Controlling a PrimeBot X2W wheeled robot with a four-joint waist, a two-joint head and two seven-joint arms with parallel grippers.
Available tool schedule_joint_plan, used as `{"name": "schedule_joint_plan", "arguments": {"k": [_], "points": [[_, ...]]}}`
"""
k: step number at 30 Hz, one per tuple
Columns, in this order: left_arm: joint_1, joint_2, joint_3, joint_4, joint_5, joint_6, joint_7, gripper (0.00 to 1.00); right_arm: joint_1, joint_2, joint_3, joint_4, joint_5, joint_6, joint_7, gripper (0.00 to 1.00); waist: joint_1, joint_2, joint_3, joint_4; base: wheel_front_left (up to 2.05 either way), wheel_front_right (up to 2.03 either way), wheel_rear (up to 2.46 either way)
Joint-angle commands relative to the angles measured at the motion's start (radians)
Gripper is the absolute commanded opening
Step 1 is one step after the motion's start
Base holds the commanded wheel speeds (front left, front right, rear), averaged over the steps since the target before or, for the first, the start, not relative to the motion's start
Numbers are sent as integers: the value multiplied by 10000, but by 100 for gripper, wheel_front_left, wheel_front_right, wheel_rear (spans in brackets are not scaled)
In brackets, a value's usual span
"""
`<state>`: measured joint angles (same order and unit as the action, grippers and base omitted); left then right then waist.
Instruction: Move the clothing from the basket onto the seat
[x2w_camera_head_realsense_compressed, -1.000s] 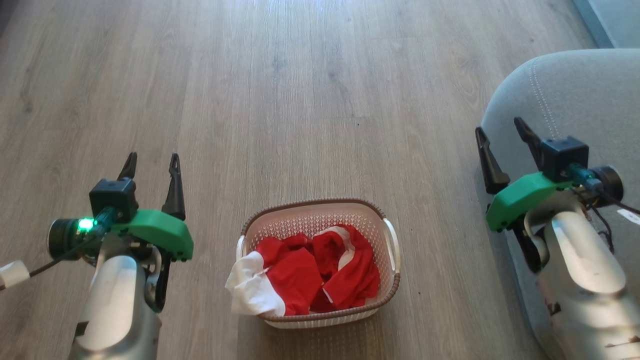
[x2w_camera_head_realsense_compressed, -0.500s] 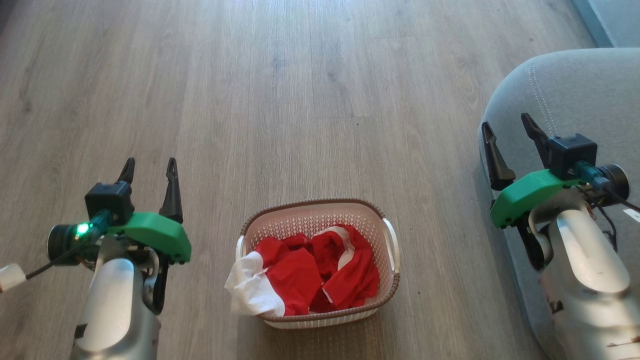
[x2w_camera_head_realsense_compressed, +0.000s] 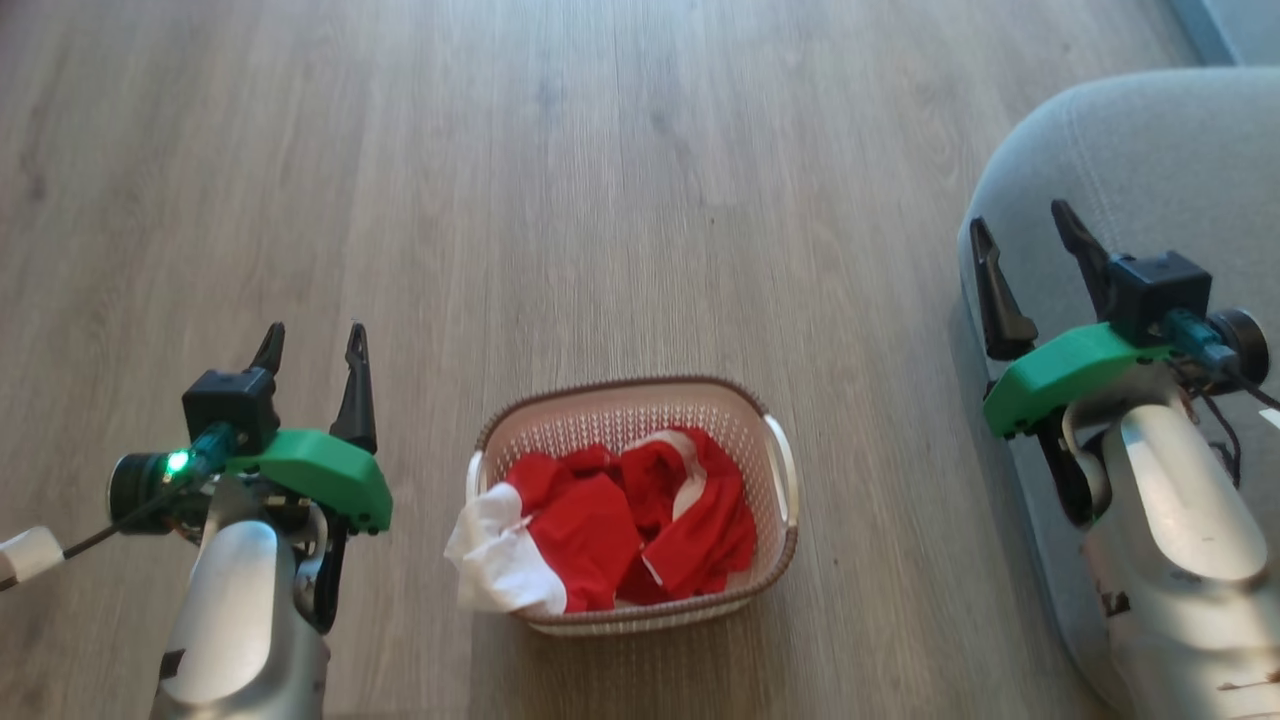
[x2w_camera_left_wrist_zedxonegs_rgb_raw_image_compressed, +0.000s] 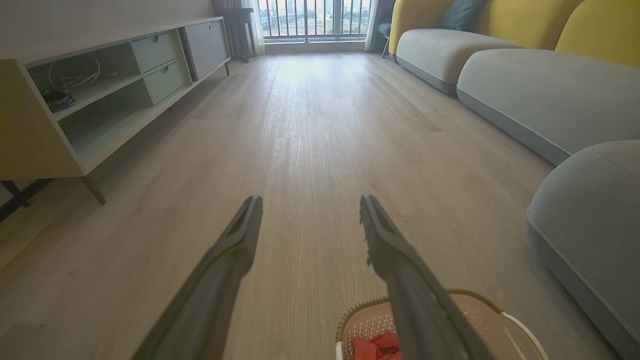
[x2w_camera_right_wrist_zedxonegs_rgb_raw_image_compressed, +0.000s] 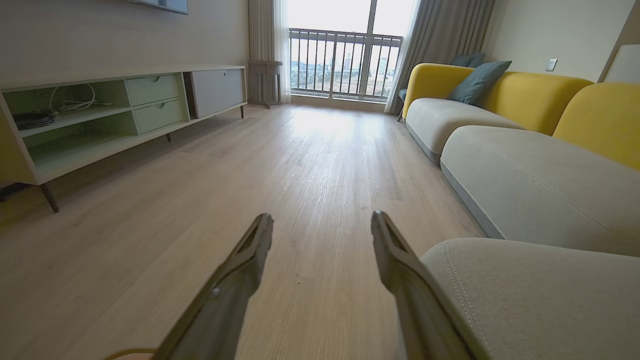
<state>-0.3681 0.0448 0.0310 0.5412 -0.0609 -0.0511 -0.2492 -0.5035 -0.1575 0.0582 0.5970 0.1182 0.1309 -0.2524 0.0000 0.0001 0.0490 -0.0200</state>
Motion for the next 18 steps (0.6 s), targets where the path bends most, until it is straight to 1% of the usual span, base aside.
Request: {"name": "schedule_joint_plan", "arguments": {"k": [1,8,13,14,15,18], "points": [[-475,119,288,-295,-97,-63,-126,100,-522,96,96,-491,-66,-2,-93,100,0,-1,373,-62,0,0,0],[-806,63,42,-362,-502,-176,-126,100,-1140,213,24,-1287,-99,-2,-93,100,0,-1,1765,-297,0,0,0],[-1251,58,-538,-334,-1258,-210,-126,100,-1578,301,12,-1911,-119,-2,-93,100,0,-1,3042,-426,0,0,0],[-1377,58,-672,-306,-1358,-208,-126,100,-1685,305,18,-2028,-122,-2,-93,100,0,-1,3322,-452,0,0,0],[-1377,58,-672,-306,-1358,-208,-126,100,-1685,305,18,-2028,-122,-2,-93,100,0,-1,3322,-452,0,0,0],[-1737,57,-1181,-177,-1507,-283,-126,100,-2004,286,34,-2295,-115,-2,-93,100,0,-1,4128,-534,0,0,0]]}}
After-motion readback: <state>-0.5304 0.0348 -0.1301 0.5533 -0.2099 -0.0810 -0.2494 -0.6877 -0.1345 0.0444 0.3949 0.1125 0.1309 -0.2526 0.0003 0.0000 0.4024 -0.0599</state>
